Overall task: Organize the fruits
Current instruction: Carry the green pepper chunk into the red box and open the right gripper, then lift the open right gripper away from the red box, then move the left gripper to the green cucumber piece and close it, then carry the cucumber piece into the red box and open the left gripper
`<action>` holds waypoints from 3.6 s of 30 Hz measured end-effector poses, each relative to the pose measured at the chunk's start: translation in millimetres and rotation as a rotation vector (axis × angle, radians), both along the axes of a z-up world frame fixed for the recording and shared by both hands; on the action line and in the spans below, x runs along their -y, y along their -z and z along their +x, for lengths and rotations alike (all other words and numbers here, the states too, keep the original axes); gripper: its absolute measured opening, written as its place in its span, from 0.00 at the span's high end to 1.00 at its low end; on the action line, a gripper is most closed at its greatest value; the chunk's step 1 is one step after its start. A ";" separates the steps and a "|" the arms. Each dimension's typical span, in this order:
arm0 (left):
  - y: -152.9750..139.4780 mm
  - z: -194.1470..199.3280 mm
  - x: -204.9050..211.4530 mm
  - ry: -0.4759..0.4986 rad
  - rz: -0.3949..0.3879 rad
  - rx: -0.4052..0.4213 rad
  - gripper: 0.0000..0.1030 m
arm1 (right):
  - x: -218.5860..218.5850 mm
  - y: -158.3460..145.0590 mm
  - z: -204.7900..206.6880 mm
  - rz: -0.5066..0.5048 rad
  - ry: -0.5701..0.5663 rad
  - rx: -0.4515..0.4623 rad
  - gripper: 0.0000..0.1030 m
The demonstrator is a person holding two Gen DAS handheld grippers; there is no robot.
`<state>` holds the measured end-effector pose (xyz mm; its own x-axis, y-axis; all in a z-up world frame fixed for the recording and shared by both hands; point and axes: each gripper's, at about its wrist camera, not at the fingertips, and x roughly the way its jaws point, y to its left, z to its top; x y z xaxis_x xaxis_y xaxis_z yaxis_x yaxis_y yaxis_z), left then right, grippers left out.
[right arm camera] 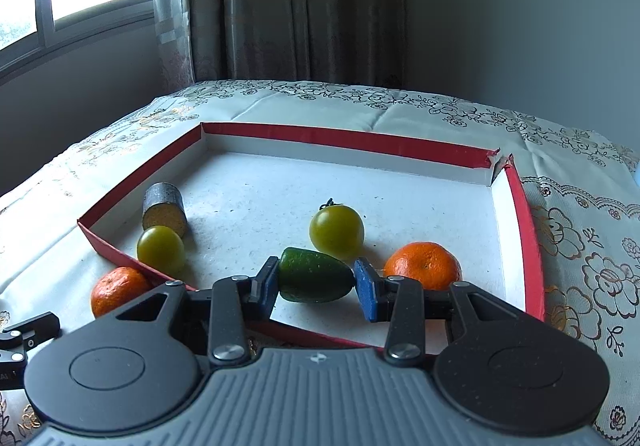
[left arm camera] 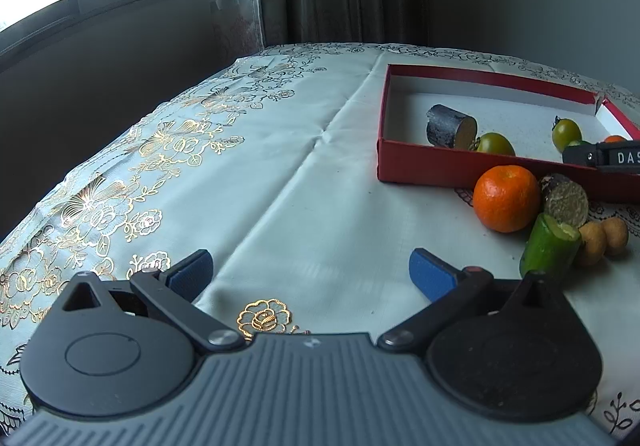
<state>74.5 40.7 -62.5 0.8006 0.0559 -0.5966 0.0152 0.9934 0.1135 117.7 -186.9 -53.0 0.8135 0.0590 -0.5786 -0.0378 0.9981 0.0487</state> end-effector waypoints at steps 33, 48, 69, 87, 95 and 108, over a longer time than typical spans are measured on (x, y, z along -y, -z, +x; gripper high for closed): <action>-0.8 -1.2 -1.7 0.006 -0.005 0.004 0.00 | 98.5 8.7 -121.9 0.111 0.158 -0.004 0.22; -18.0 -40.7 46.4 0.301 -0.005 0.131 0.00 | 107.4 10.5 -123.6 0.177 0.163 -0.007 0.20; 3.7 -10.5 61.3 0.357 -0.084 -0.063 0.00 | 110.6 10.6 -123.5 0.202 0.158 -0.003 0.18; -0.2 -14.5 80.4 0.435 -0.030 -0.015 0.16 | 111.6 10.8 -123.7 0.221 0.147 -0.001 0.14; -1.8 -22.7 79.7 0.476 -0.066 -0.001 0.56 | 113.8 11.3 -123.2 0.241 0.143 0.003 0.13; -13.6 -33.6 69.2 0.411 -0.092 0.017 0.72 | 116.6 11.4 -124.1 0.257 0.141 0.007 0.12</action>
<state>40.9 -28.4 -48.9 0.7549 -0.3231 -0.5708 0.4112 0.9111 0.0281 -6.4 -303.4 -64.4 0.8281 0.0891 -0.5535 0.0991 0.9485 0.3009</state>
